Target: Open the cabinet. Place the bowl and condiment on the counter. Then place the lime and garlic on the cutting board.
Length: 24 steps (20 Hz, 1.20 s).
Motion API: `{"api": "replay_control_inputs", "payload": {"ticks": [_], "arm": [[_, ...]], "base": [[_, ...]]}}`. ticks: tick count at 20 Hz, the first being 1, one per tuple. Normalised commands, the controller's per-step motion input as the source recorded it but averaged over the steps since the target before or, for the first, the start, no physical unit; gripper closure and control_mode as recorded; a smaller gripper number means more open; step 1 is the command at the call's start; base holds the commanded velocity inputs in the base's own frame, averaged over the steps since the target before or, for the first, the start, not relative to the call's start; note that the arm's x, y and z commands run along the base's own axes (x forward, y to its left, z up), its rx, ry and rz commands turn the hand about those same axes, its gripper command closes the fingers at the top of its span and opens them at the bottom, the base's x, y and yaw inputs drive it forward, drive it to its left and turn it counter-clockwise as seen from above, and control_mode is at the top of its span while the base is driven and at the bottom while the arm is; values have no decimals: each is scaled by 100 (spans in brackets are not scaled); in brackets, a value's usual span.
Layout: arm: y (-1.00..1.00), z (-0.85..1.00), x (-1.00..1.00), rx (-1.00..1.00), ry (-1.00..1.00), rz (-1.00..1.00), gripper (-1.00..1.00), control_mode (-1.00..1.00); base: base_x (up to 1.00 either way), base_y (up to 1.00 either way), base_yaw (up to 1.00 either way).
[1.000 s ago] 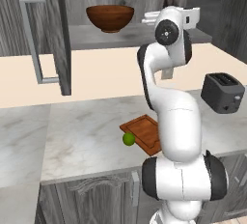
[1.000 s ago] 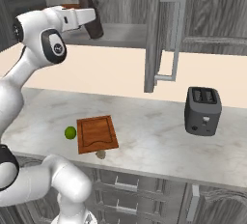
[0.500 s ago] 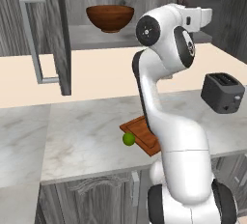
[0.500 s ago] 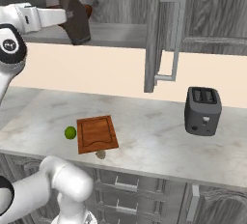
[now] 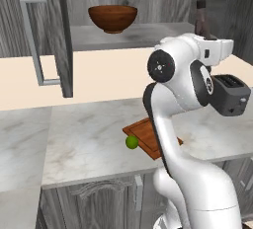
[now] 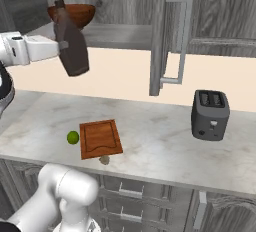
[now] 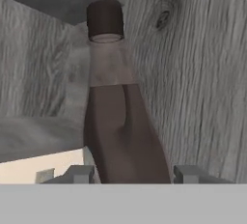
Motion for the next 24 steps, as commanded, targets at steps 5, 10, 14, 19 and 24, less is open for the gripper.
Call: {"api": "replay_control_inputs", "payload": {"ticks": [5, 10, 14, 19, 24], "arm": [[0, -62, 8, 0, 3, -1, 100, -100], [8, -65, 44, 0, 12, 15, 100, -100], [10, -72, 47, -1, 11, 18, 100, -100], [15, -56, 21, 0, 1, 1, 100, -100], [33, -24, 21, 0, 0, -8, 100, -100]], "base": [[0, 0, 0], [0, 0, 0], [0, 0, 0], [0, 0, 0], [0, 0, 0]]}}
